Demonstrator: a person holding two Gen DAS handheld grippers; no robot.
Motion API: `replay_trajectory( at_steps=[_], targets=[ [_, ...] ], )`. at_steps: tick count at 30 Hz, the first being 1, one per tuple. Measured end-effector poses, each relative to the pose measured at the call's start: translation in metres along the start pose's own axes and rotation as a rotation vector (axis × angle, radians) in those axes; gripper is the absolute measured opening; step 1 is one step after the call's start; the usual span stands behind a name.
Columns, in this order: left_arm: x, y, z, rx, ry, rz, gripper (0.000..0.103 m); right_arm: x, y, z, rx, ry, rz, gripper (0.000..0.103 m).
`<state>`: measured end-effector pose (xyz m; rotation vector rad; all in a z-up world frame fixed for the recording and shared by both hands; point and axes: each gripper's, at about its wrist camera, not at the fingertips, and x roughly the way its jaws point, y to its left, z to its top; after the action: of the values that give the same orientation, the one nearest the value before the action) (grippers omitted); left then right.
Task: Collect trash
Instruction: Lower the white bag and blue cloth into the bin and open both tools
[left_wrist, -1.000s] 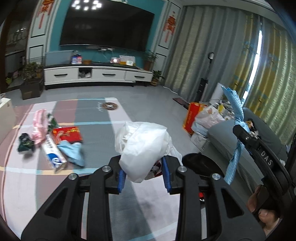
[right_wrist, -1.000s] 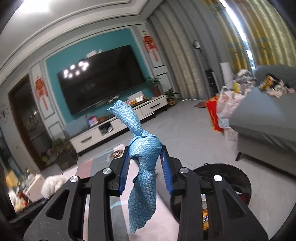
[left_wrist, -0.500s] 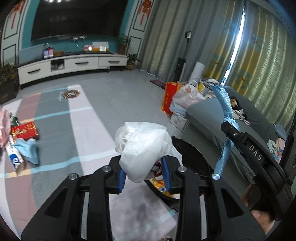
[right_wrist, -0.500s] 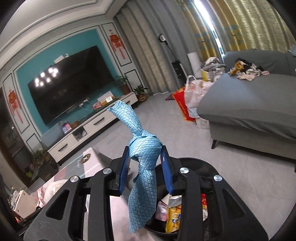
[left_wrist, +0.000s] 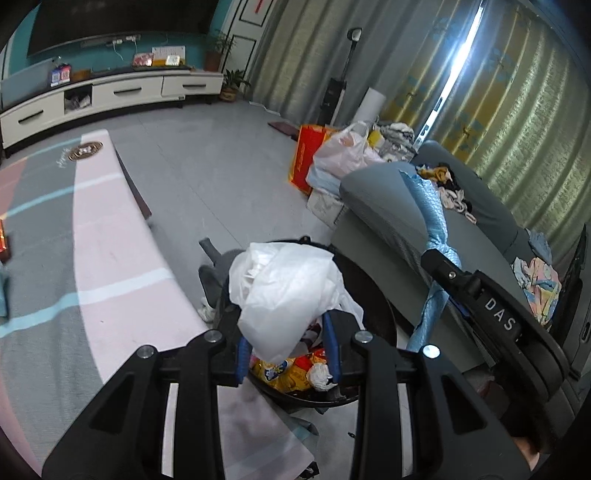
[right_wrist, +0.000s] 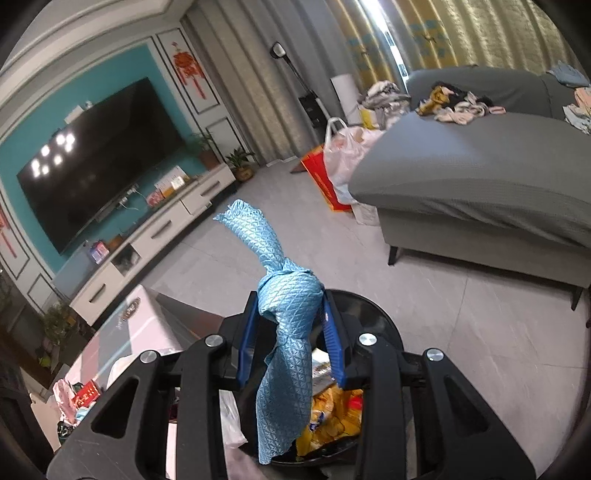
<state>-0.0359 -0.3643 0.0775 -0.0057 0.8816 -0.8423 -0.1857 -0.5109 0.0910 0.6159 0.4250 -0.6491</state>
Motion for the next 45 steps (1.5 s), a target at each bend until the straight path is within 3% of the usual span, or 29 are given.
replay_trajectory(
  at_steps=[22,37,41,43,45],
  targets=[
    [0.064,-0.013,-0.009,0.019,0.143,-0.033,0.033,0.044,-0.015,-0.009,0.051,0.177,-0.083,0.034],
    [0.085,-0.019,-0.017,0.026,0.206,-0.039,0.035,0.052,-0.016,-0.015,0.036,0.214,-0.113,0.034],
    [0.080,-0.019,-0.017,0.023,0.194,-0.032,0.052,0.053,-0.017,-0.016,0.033,0.224,-0.135,0.036],
    [0.069,-0.018,-0.014,0.022,0.160,-0.028,0.057,0.051,-0.016,-0.014,0.041,0.212,-0.134,0.045],
    [0.058,-0.013,-0.010,0.010,0.129,-0.025,0.068,0.045,-0.016,-0.013,0.049,0.183,-0.125,0.062]
  ],
)
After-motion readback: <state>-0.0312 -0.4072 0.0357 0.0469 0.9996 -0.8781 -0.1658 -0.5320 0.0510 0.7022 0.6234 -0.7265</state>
